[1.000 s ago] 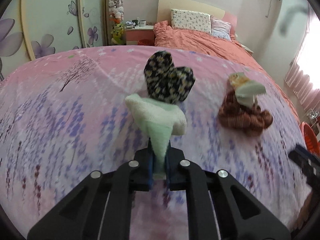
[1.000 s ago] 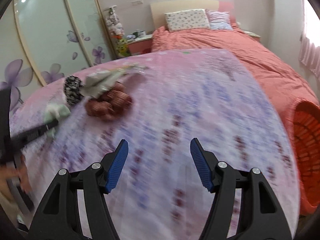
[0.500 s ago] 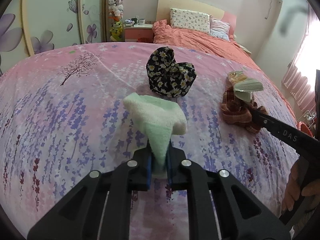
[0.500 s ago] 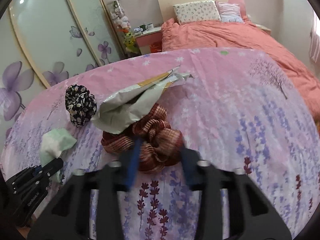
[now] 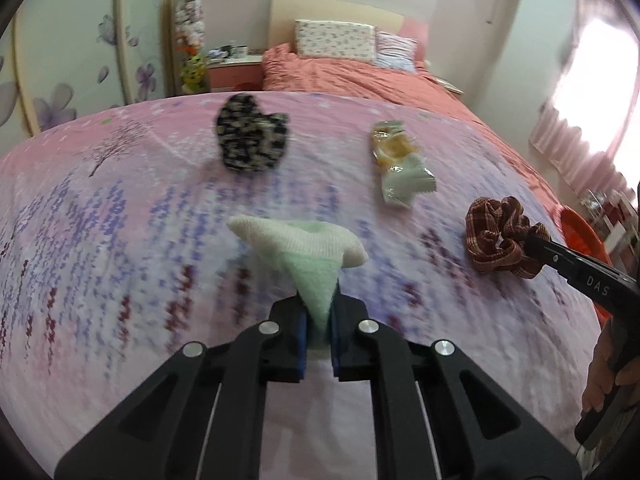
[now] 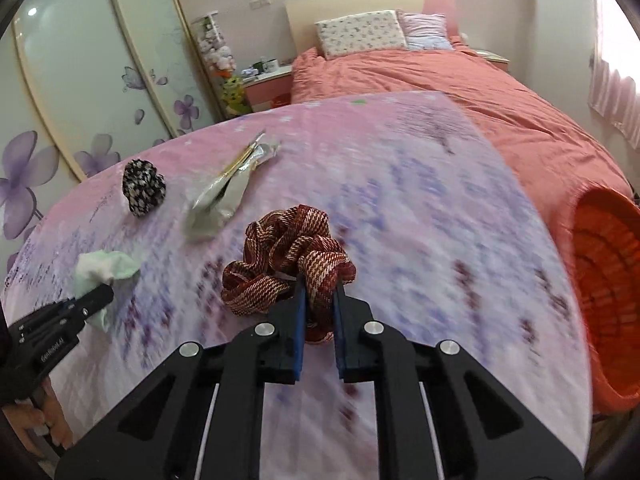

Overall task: Collect trash
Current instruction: 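Grasp the brown plaid scrunchie with the right tool while the left tool holds the sock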

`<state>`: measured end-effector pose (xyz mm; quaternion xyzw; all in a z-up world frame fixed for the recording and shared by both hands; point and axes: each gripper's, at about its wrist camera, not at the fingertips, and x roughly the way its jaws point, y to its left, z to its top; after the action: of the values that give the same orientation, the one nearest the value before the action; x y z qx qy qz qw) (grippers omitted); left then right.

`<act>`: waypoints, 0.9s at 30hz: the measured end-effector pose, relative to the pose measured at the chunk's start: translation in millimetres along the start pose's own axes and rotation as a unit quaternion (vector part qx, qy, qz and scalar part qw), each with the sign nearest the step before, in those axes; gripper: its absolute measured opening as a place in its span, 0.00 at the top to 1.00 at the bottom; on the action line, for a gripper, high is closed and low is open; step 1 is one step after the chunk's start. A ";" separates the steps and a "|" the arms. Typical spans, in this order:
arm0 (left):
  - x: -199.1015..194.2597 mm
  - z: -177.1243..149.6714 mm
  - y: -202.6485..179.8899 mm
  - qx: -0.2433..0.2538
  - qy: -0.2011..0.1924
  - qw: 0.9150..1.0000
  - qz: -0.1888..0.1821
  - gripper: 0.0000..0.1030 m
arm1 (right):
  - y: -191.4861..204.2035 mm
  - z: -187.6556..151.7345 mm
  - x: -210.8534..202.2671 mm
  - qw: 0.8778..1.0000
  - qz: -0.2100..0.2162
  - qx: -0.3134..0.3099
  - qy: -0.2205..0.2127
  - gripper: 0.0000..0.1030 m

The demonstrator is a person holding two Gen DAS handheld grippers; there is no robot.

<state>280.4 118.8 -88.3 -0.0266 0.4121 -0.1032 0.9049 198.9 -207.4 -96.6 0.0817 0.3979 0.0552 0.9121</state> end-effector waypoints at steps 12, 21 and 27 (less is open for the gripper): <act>7.9 -4.2 -7.3 -0.010 0.014 1.000 0.026 0.49 | 3.2 -2.5 0.2 1.000 -0.001 -0.021 -0.014 0.19; 26.4 6.4 -8.7 -0.012 0.019 0.998 0.054 0.43 | 12.2 0.8 35.4 0.999 -0.027 -0.040 0.019 0.16; 33.2 11.5 -9.9 -0.007 0.023 0.997 0.073 0.54 | 7.0 0.7 32.5 0.999 -0.027 -0.029 0.016 0.51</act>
<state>308.7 101.8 -104.0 -0.0001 0.4345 -0.0344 0.9000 221.3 -195.2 -118.0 0.0436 0.4131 0.0432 0.9086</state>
